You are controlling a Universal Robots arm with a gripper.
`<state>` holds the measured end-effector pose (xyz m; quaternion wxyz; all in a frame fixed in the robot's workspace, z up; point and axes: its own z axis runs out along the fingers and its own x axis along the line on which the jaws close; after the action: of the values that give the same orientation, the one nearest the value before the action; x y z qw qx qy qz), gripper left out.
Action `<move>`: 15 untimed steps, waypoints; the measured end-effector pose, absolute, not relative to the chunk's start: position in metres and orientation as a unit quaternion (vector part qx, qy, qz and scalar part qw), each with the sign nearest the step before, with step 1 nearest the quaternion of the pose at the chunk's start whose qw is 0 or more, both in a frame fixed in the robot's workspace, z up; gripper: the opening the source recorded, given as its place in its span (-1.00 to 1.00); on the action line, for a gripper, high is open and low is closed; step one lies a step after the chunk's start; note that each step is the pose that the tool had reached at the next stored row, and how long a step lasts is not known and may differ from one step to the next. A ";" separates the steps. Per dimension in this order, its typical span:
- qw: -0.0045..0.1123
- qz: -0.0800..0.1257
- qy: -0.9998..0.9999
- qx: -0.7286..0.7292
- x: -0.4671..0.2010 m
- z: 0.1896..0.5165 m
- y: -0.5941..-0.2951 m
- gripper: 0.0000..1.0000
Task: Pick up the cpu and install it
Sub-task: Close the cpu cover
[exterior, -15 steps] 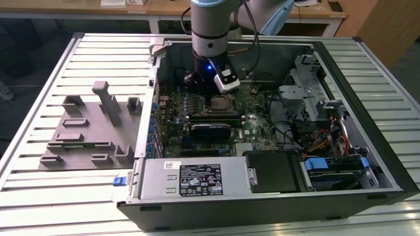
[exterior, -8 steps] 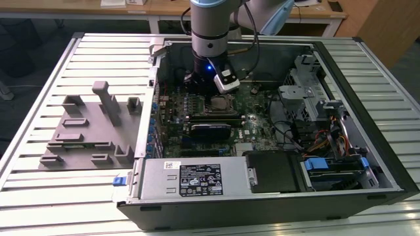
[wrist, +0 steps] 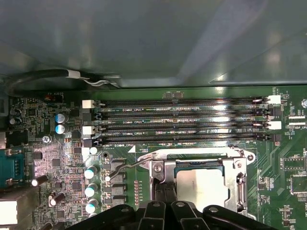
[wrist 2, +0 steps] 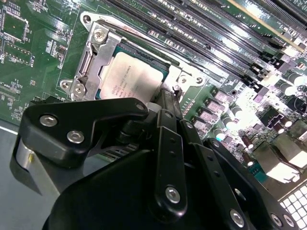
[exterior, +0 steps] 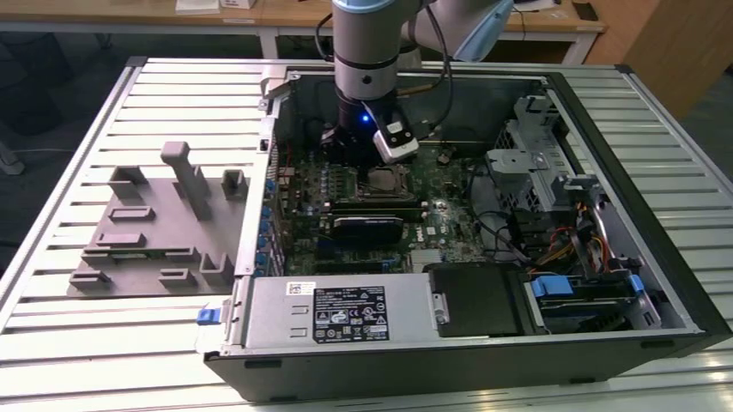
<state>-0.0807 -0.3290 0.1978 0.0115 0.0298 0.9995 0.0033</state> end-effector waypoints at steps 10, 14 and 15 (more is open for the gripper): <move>0.012 0.003 0.999 0.030 -0.081 0.202 -0.329 -0.79; 0.012 0.003 0.999 0.030 -0.081 0.207 -0.329 -0.79; 0.012 0.003 0.999 0.030 -0.081 0.208 -0.329 -0.79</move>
<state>-0.0807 -0.3290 0.2083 0.0116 0.0298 0.9995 0.0033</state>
